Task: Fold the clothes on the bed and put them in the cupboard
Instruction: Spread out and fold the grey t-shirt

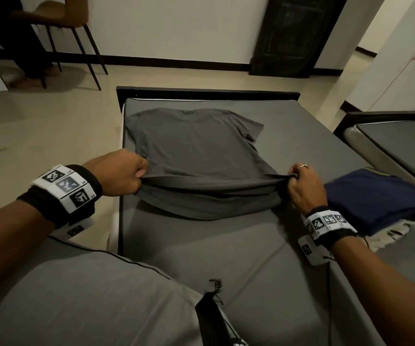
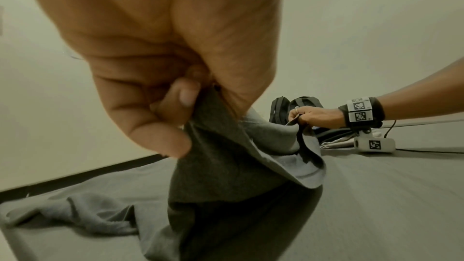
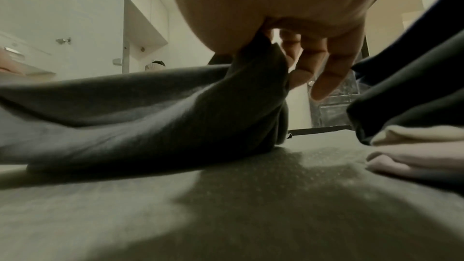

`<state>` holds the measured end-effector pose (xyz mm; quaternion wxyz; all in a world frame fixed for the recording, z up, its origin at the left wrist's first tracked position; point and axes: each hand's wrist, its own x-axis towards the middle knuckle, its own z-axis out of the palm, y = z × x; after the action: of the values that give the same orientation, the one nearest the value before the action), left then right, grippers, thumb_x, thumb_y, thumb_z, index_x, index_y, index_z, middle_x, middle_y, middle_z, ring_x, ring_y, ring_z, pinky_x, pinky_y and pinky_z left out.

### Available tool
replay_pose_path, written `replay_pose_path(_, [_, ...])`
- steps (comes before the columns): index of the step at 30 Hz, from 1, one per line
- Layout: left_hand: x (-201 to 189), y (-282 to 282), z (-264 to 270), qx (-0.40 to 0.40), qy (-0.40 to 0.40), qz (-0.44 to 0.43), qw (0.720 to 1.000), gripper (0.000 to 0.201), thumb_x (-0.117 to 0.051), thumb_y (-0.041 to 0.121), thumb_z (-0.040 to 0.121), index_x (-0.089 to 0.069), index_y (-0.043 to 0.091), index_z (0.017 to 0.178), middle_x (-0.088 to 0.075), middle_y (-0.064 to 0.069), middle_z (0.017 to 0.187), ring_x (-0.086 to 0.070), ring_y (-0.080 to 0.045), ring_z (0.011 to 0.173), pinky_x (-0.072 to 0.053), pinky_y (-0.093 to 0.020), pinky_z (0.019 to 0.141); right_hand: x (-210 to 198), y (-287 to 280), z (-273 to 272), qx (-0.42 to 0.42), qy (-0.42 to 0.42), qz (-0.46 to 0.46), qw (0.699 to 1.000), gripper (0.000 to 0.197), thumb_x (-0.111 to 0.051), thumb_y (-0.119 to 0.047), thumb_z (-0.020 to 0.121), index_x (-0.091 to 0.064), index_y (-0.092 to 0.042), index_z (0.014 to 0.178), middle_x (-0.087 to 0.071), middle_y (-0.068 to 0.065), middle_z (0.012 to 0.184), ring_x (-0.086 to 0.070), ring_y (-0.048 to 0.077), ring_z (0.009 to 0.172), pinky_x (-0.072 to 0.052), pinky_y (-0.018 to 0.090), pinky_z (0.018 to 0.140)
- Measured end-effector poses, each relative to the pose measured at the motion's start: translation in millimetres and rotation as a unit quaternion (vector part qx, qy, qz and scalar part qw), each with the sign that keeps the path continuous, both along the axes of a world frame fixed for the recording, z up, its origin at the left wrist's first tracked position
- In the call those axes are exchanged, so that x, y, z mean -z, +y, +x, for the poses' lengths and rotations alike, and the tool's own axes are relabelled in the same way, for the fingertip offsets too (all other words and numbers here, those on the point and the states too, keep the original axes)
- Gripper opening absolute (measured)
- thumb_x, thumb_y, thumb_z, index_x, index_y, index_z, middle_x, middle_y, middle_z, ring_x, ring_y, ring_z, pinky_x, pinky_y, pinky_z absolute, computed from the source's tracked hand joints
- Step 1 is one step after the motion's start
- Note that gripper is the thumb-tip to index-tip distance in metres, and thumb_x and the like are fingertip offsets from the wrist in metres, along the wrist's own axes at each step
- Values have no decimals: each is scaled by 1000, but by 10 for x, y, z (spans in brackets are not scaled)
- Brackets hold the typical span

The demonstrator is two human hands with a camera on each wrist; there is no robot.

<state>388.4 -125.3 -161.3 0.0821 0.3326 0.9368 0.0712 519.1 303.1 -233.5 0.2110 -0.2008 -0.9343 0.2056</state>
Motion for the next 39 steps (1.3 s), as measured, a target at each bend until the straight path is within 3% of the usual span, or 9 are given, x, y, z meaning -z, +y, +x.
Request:
replay_pose_path(6, [-128,-9,145,-5,-79,-32,996,28,-59,2,69,-37,15,60,-41,-2,52,-38,-19,46,-34,-26,46,-189,20,168,28,-7,75,997,19,-54,-8,92,-68,-16,102,-54,8,114,-57,29,94,-42,33,73])
replay_pose_path(10, [-212,47,278,21,-159,-89,983,21,-56,2,72,-43,13,61,-46,-8,52,-45,-19,41,-38,-23,43,-313,2,336,27,-45,84,995,21,-48,-1,92,-59,-15,104,-60,10,95,-54,25,77,-40,33,71])
replay_pose_path(13, [-254,138,408,49,-127,-146,980,17,-57,9,74,-45,15,64,-47,-5,57,-41,-16,49,-36,-23,48,-347,76,451,36,-31,42,998,27,-45,4,92,-50,-18,107,-59,11,83,-50,22,62,-39,33,64])
replay_pose_path(16, [-334,203,537,60,-113,-184,974,7,-56,13,78,-51,14,74,-54,-2,66,-48,-17,58,-42,-25,54,-384,160,584,39,-22,-30,999,36,-48,5,86,-51,-23,107,-64,15,83,-61,31,67,-45,35,60])
replay_pose_path(20, [-354,194,727,70,-118,-264,955,7,-56,20,87,-62,20,91,-64,0,86,-63,-17,80,-57,-27,73,-375,221,792,10,-79,-10,997,27,-60,2,85,-64,-21,99,-67,6,83,-62,17,65,-42,23,54])
replay_pose_path(24, [-225,145,850,79,-101,-308,943,12,-53,30,94,-62,26,102,-63,5,93,-63,-12,85,-58,-29,83,-275,298,903,-6,-114,40,993,18,-66,-5,86,-65,-22,93,-71,7,87,-63,25,75,-48,31,68])
replay_pose_path(28, [-121,214,878,91,-98,-337,932,19,-53,29,96,-64,22,109,-64,3,97,-64,-14,86,-57,-26,82,-175,212,967,-8,-136,23,990,22,-49,0,92,-58,-19,99,-66,11,88,-59,29,72,-45,35,71])
replay_pose_path(34, [-25,315,810,93,-97,-336,932,16,-53,29,97,-63,24,109,-63,4,95,-64,-13,86,-56,-24,79,-221,121,1058,36,-52,-161,985,29,-41,11,83,-52,-15,91,-64,14,73,-64,26,54,-53,33,45])
replay_pose_path(39, [-26,357,703,32,-73,-242,967,15,-43,33,100,-51,22,94,-54,3,89,-55,-12,75,-46,-22,66,-69,135,991,60,-74,-255,962,25,-35,7,85,-48,-14,82,-63,23,75,-67,37,57,-50,36,44])
